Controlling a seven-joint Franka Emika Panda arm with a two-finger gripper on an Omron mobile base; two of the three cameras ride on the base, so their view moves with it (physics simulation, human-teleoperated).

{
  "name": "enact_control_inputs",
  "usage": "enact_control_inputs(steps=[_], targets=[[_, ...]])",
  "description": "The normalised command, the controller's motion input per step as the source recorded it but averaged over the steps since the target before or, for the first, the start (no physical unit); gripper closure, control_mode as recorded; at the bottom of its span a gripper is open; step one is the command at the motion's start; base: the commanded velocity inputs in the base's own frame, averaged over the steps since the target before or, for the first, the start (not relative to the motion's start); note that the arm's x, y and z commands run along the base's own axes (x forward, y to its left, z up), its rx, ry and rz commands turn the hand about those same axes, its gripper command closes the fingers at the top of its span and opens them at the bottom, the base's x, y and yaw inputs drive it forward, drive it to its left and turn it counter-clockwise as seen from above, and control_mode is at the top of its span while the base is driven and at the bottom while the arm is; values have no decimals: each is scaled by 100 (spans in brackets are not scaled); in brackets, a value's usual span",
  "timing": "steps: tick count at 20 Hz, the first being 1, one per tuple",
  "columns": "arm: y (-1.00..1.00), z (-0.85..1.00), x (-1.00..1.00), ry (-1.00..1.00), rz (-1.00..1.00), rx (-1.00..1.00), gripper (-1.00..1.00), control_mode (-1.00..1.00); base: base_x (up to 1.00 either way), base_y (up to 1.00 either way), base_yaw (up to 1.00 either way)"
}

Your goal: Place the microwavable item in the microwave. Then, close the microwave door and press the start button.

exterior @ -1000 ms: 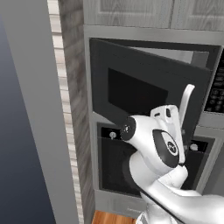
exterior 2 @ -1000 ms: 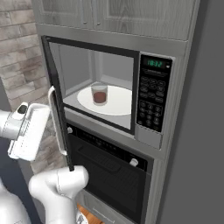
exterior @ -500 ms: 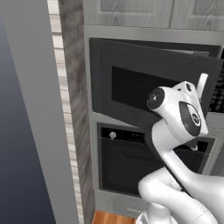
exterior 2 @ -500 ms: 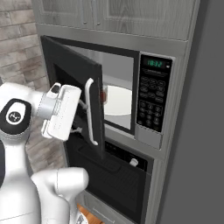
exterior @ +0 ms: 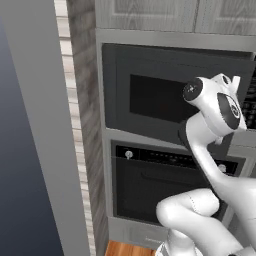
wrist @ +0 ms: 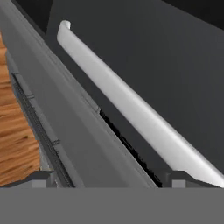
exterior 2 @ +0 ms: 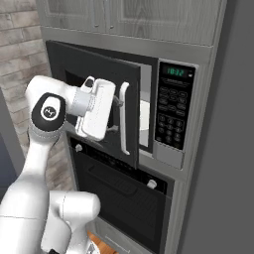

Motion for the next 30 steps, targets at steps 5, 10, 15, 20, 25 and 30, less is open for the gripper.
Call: enact_control_inputs(steps=[5,10,15,20,25,30], targets=[[-30,3,61,1,0,0,-100,-100,0,0,0],[-22,0,71,0,0,1,-100,-100,0,0,0],[-20,0,75,0,0,1,-100,-100,0,0,0],[-5,1,4,0,0,3,-100,-100,0,0,0],[28,26,-100,-22,4,0,-100,-100,0,0,0],[14,-2,-100,-20,4,12,-100,-100,0,0,0]])
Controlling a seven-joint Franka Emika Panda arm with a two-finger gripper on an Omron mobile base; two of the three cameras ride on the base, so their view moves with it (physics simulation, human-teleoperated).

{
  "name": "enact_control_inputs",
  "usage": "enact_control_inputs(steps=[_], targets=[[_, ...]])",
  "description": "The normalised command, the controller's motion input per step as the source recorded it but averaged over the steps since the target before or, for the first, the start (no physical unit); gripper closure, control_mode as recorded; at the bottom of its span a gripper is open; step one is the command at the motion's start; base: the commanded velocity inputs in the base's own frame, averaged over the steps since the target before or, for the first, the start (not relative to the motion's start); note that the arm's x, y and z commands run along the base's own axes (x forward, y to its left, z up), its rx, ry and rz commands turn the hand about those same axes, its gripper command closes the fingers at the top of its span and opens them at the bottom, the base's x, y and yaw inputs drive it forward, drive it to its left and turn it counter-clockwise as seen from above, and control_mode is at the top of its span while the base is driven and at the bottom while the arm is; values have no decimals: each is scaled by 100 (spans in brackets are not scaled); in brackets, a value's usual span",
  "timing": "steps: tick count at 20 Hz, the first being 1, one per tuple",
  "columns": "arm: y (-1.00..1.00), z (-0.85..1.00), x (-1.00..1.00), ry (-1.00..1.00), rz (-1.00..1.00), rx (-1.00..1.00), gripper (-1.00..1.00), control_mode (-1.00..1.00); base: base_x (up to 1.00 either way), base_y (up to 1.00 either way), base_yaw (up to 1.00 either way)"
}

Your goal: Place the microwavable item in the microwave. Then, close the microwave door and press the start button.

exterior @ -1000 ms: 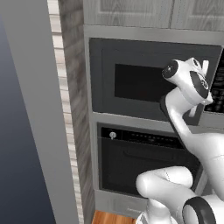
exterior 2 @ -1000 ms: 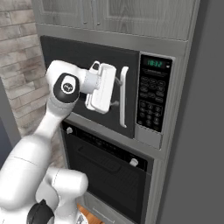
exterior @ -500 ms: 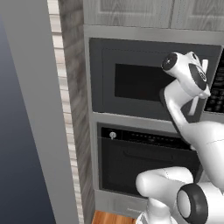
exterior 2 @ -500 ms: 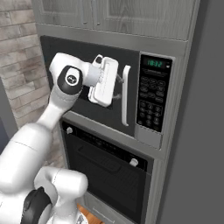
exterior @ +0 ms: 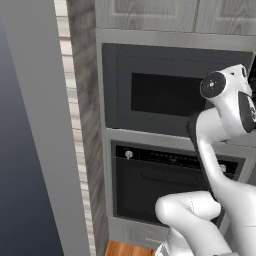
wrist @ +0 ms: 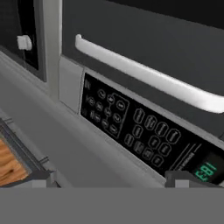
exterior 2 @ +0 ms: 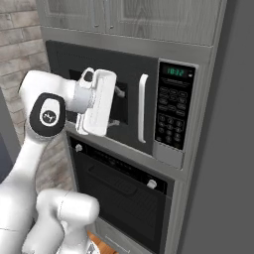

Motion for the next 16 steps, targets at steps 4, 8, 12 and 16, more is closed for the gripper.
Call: enact_control_inputs(steps=[4,8,12,16], targets=[[-34,-51,-100,-16,9,52,-100,-100,0,0,0],[-50,-53,-87,-16,13,62,-100,-100,0,0,0],[-39,-36,-35,-22,18,46,-100,-100,0,0,0],[-35,-25,-14,-39,19,31,-100,-100,0,0,0]])
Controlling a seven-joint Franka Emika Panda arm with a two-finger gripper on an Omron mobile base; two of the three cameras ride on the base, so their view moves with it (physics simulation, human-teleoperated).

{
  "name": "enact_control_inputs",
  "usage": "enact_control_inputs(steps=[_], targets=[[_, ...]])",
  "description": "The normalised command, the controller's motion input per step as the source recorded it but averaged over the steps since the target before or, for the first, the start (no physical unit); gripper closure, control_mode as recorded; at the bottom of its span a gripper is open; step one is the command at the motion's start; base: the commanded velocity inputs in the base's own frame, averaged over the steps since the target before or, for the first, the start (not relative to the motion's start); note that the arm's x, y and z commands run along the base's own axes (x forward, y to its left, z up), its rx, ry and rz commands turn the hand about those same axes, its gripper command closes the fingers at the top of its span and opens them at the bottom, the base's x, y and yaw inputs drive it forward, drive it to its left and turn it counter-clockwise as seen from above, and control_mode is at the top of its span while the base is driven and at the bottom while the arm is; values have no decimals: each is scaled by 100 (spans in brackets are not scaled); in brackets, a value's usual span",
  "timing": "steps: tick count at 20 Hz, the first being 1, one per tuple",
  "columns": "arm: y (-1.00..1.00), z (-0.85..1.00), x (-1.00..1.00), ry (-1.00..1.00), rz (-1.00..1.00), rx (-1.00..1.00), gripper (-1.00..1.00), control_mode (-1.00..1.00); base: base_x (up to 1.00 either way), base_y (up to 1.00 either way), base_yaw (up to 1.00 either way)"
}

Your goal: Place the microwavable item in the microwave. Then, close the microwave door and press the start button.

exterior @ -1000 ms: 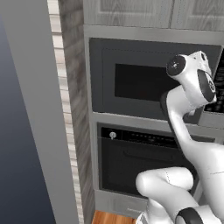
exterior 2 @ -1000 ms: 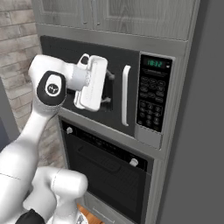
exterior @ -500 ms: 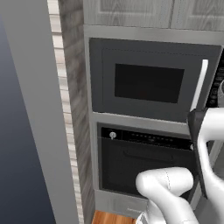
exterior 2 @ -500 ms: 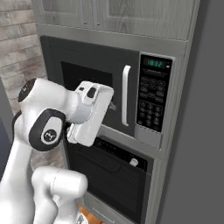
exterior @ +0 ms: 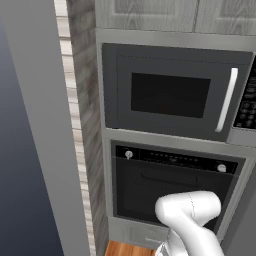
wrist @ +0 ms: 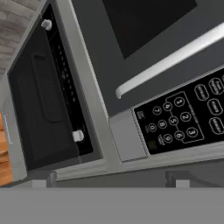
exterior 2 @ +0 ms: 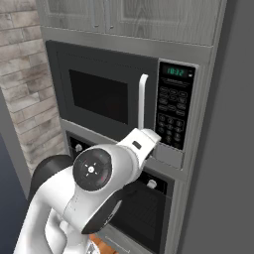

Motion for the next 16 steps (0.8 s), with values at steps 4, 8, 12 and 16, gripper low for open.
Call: enact_control_inputs(steps=[4,8,12,16], targets=[[-2,-20,3,-41,6,5,-100,-100,0,0,0],[1,-36,49,-16,0,2,-100,-100,0,0,0],[18,-56,81,0,2,1,-100,-100,0,0,0],[3,-52,46,0,1,2,-100,-100,0,0,0]])
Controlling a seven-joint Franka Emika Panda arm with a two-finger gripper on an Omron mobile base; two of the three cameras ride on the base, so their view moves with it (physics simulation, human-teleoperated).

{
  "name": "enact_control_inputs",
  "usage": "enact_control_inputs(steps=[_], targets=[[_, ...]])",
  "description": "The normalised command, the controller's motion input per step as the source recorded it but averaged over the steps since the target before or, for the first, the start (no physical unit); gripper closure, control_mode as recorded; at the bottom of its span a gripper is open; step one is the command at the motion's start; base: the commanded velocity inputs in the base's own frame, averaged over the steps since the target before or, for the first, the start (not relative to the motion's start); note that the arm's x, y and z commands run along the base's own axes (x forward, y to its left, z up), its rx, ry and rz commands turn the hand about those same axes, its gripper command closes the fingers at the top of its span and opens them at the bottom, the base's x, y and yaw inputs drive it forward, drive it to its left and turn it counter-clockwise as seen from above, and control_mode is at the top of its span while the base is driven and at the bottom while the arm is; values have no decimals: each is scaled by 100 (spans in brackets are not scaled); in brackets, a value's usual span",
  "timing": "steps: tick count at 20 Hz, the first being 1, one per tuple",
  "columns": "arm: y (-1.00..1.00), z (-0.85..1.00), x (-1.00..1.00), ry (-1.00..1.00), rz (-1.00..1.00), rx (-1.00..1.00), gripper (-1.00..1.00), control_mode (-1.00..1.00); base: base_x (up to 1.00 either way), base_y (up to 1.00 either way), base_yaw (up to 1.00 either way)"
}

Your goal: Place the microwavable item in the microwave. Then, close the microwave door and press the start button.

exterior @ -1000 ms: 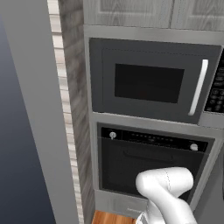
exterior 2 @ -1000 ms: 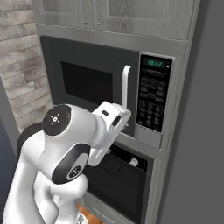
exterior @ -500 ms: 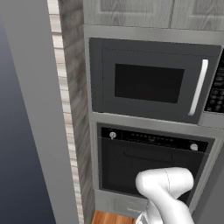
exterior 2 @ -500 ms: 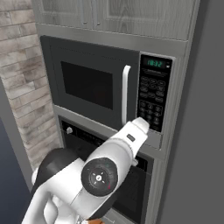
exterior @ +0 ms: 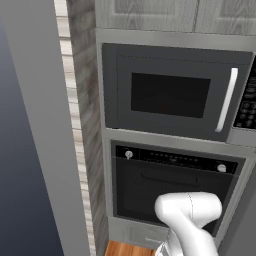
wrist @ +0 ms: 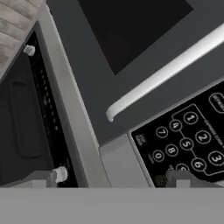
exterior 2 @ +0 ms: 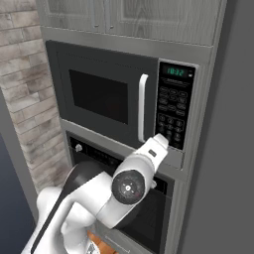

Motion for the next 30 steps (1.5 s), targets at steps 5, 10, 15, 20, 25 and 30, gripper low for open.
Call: enact_control_inputs(steps=[5,10,15,20,25,30], targets=[[0,-22,23,-3,0,4,-100,-100,0,0,0],[-15,-3,23,-8,0,3,-100,-100,0,0,0],[-35,-23,23,-2,0,5,-100,-100,0,0,0],[-22,-18,40,-2,0,6,-100,-100,0,0,0],[-14,-9,45,-2,0,6,-100,-100,0,0,0],[-18,-8,33,-2,0,5,-100,-100,0,0,0]])
